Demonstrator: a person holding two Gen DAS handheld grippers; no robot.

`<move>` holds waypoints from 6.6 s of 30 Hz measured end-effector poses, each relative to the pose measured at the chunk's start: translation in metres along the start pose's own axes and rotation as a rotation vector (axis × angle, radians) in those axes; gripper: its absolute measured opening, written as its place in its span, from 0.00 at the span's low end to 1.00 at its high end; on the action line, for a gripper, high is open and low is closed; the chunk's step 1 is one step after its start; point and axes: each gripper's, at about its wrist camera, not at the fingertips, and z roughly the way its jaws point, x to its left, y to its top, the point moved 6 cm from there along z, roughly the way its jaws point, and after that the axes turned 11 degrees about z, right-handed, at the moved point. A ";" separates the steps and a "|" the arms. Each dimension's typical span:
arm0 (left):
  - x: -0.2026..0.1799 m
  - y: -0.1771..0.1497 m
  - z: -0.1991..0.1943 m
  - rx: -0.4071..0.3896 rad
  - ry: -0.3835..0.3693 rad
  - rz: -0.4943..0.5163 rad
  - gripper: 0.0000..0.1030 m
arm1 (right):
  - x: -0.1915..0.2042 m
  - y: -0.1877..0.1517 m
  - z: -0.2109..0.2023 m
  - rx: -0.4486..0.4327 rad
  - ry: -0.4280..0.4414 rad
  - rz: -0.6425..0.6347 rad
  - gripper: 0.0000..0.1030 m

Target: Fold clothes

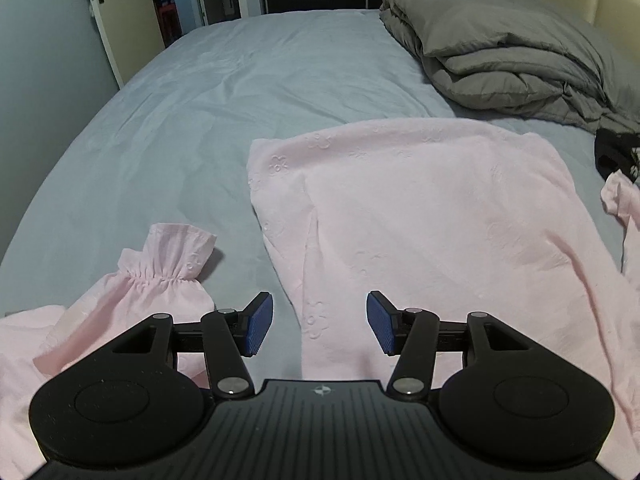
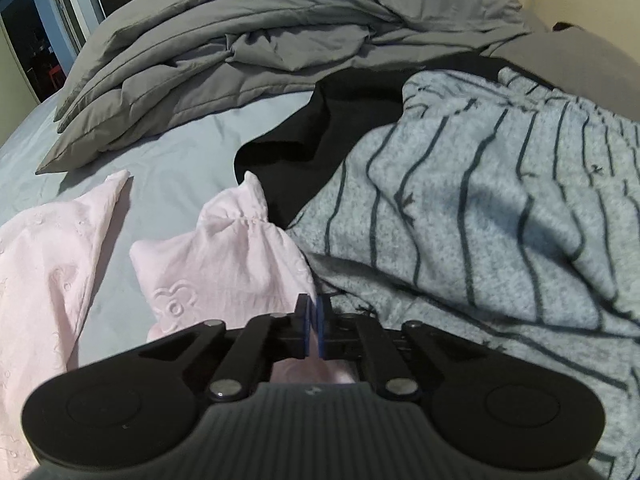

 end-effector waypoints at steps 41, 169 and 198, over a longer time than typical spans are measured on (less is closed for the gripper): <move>-0.089 -0.080 -0.081 0.049 -0.346 -0.150 0.48 | 0.209 -0.305 -0.232 0.234 0.476 -0.616 0.04; 0.051 -0.111 -0.071 0.087 -0.025 -0.330 0.00 | 0.140 -0.273 -0.208 0.185 0.313 -0.632 0.54; 0.052 -0.114 -0.033 0.140 -0.064 -0.303 0.00 | 0.200 -0.197 -0.073 0.268 0.152 -0.217 0.23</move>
